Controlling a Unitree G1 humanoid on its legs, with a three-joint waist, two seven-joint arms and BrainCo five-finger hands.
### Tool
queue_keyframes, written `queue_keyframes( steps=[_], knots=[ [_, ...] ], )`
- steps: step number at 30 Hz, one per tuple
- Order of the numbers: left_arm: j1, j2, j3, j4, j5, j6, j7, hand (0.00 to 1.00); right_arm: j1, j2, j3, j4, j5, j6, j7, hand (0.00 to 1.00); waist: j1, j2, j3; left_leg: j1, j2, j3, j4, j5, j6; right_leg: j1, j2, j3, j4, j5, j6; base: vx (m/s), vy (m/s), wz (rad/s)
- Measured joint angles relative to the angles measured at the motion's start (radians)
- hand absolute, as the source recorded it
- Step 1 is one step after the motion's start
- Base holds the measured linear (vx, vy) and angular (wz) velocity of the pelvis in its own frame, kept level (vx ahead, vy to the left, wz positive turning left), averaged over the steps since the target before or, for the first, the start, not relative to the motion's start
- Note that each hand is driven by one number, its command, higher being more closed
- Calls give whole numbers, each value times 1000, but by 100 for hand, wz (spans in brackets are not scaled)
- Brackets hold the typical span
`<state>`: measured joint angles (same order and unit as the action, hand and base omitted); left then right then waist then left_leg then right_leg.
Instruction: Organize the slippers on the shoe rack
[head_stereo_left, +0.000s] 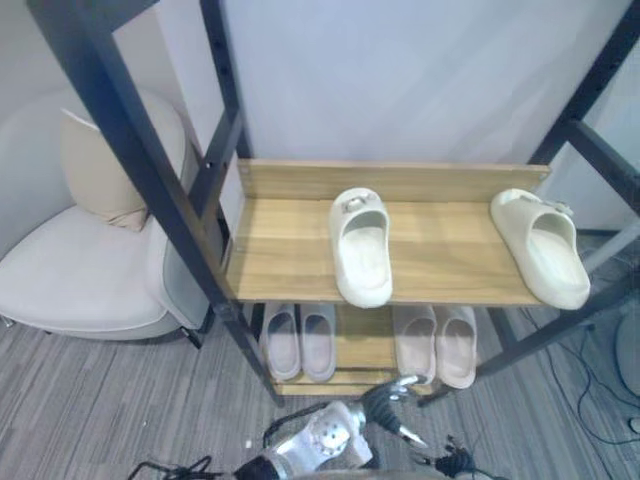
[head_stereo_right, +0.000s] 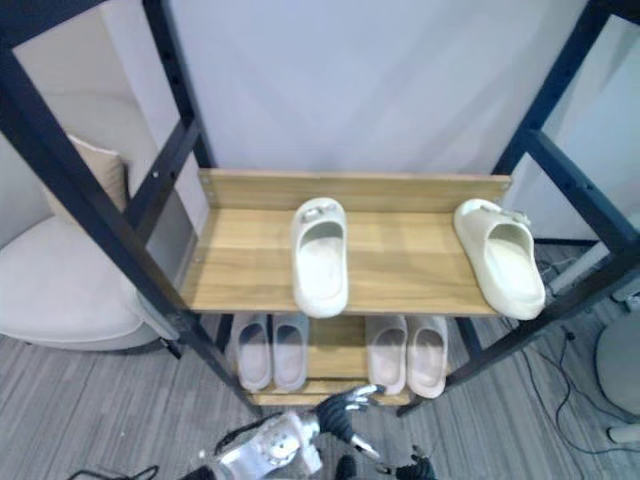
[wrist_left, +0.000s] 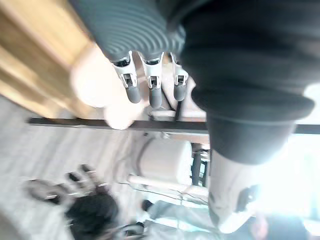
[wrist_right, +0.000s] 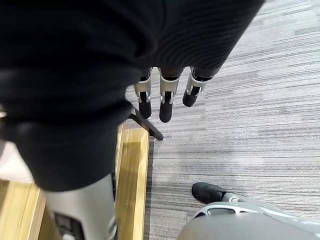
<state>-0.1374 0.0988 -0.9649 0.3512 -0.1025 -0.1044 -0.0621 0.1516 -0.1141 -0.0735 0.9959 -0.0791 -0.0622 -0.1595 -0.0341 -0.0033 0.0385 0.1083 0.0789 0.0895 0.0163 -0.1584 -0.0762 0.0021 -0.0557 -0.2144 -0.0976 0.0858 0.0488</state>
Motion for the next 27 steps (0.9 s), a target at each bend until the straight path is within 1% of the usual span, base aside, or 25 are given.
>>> queue_keyframes(
  steps=[1, 4, 6, 8, 9, 10, 11, 12, 13, 14, 16, 17, 19, 21, 22, 23, 24, 25, 27],
  knots=[
    [-4, 0, 0, -9, -5, 0, 2, 0, 0, 0, 0, 0, 0, 0, 0, 0, -1, 0, 0, 0, 0, 3, 3, -2, 1, 0, 0, 3, 0, 1, 0, 0, 24, -19],
    [-45, 4, 8, -125, -48, -4, 39, 0, -2, -1, 3, 0, 0, 1, -6, 0, -13, 4, -3, 3, -2, 12, 5, -7, 3, -1, -1, 11, 0, 3, 1, 4, 13, -8],
    [-64, 4, 21, -170, -60, -11, 44, 0, -3, -3, 8, 0, 0, 1, -7, 0, -15, 5, -3, 3, -2, 13, 5, -7, 4, -1, -1, 11, 0, 3, 1, 0, 0, 0],
    [-116, 4, 72, -257, -78, -19, 78, 0, -3, -4, 10, 0, 0, 2, -7, 0, -15, 8, -5, 2, -2, 13, 5, -8, 4, -2, -1, 11, 0, 3, 1, 0, 0, 0],
    [-122, 4, 80, -267, -79, -19, 81, 0, -3, -5, 11, 0, 0, 2, -7, 0, -15, 8, -6, 1, -1, 13, 5, -8, 4, -3, -2, 11, 0, 3, 1, 32, 8, -1],
    [-162, 3, 124, -333, -80, -19, 109, 0, -1, -9, 18, 0, 0, 3, -7, 0, -14, 11, -13, -3, -3, 13, 8, -7, 5, -12, -4, 12, 0, 4, 2, 37, 11, -1],
    [-187, 3, 149, -364, -83, -20, 121, 0, -2, -10, 20, 0, 0, 5, -7, 0, -14, 12, -14, -6, -5, 13, 10, -7, 5, -14, -6, 12, 0, 4, 3, 34, 11, -1],
    [-196, 3, 155, -371, -83, -21, 126, 0, -2, -10, 21, 0, 0, 5, -7, 0, -14, 12, -14, -7, -5, 13, 11, -7, 5, -15, -6, 12, 1, 5, 3, 0, 0, 0],
    [-249, 0, 205, -408, -81, -26, 155, 0, -2, -11, 30, 0, 0, 9, -7, 0, -13, 10, -16, -19, -11, 8, 30, -7, 5, -18, -13, 14, 4, 8, 3, -8, 14, -3],
    [-272, -5, 231, -423, -78, -28, 169, 0, -4, -14, 38, 0, 0, 12, -6, 0, -13, 10, -16, -24, -15, 7, 36, -7, 5, -22, -16, 16, 5, 10, 4, -21, 20, -5],
    [-296, -10, 257, -446, -77, -33, 187, 0, -5, -15, 38, 0, 0, 15, -4, 0, -11, 12, -21, -34, -19, 6, 40, -7, 6, -31, -20, 20, 6, 15, 6, -23, 11, -6],
    [-323, -18, 291, -478, -76, -40, 198, 0, -5, -16, 38, 0, 0, 17, -3, 0, -9, 13, -23, -41, -24, 6, 40, -2, 13, -41, -26, 25, 7, 23, 8, -30, 10, -5],
    [-336, -23, 312, -486, -75, -42, 207, 0, -5, -16, 38, 0, 0, 21, -3, 0, -9, 13, -24, -39, -28, 5, 40, -1, 15, -39, -31, 26, 7, 25, 9, -58, 11, -1],
    [-366, -40, 364, -486, -63, -43, 232, 0, -5, -17, 38, 0, 0, 24, 3, 0, -9, 14, -25, -45, -38, -7, 41, 4, 23, -42, -43, 25, 4, 32, 11, -104, 12, 7],
    [-369, -40, 370, -486, -60, -43, 236, 0, -4, -17, 38, 0, 0, 24, 4, 0, -9, 13, -25, -47, -39, -8, 41, 5, 24, -42, -44, 24, 3, 33, 12, -113, 7, 11],
    [-381, -38, 399, -483, -52, -43, 239, 0, -3, -17, 38, 0, 0, 24, 4, 0, -9, 12, -26, -56, -45, -15, 42, 8, 30, -49, -51, 21, 0, 36, 14, -103, 8, 7],
    [-397, -35, 423, -473, -31, -42, 256, 0, -1, -17, 38, 0, 0, 25, 8, 0, -6, 10, -27, -64, -49, -16, 46, 9, 32, -54, -55, 21, 0, 41, 15, -82, 7, 6],
    [-400, -34, 428, -471, -27, -41, 258, 0, -1, -17, 38, 0, 0, 25, 8, 0, -5, 10, -27, -68, -50, -16, 47, 9, 32, -55, -56, 21, 0, 42, 15, -101, 4, 2],
    [-426, -32, 483, -431, 10, -38, 280, 0, 0, -18, 38, -1, 0, 27, 13, 0, -5, 10, -27, -79, -54, -18, 57, 8, 33, -58, -64, 20, 0, 48, 15, -105, 10, 2]
  ],
)
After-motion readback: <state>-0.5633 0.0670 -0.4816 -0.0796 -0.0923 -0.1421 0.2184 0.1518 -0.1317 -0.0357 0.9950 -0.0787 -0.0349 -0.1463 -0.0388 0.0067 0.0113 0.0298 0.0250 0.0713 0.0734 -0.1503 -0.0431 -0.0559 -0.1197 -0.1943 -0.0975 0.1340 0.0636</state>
